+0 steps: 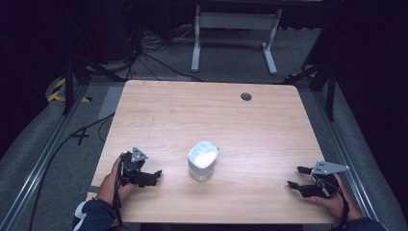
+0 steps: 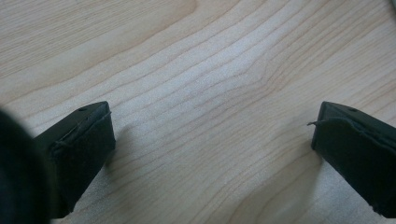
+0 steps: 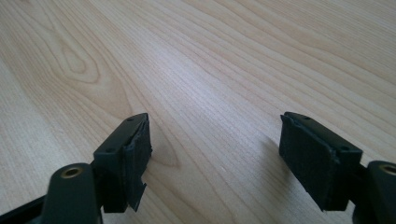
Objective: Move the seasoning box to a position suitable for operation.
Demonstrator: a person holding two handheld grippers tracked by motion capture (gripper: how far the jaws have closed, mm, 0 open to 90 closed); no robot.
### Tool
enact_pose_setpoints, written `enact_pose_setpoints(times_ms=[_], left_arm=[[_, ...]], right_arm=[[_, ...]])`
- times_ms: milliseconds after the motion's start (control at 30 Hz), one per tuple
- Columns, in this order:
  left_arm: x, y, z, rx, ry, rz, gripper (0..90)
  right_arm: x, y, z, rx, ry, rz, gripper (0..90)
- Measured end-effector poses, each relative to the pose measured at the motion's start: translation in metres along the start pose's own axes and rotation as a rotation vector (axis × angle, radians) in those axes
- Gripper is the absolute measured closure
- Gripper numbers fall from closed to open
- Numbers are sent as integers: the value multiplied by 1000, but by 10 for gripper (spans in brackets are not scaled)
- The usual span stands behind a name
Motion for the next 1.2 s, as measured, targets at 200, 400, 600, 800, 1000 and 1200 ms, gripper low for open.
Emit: enact_pose_setpoints(times_ms=[200, 400, 600, 800, 1000, 1200], left_arm=[[0, 0, 0, -19, -25, 8, 0], [1, -1, 1, -32, -17, 3, 0], [2, -3, -1, -31, -36, -2, 0], [2, -3, -1, -48, -45, -1, 0], [2, -2, -1, -49, -51, -1, 0], [2, -2, -2, -50, -52, -1, 0]], right_arm=[[0, 1, -1, 6, -7, 11, 259], [0, 5, -1, 5, -13, 31, 353], [3, 22, 16, 57, 59, -14, 645], [2, 44, 32, 92, 116, -50, 890], [-5, 62, 40, 94, 130, -62, 898], [-13, 101, 60, 136, 190, -109, 897]])
Point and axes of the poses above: each handheld gripper's, and its own axes: x roughly backward along the jaws, y roughly out of its top, z roughly to its left, the point moved 8 cm from there along -x, roughly forward along the jaws, and after that the axes turned 7 degrees about -x, right-handed, at the moved point
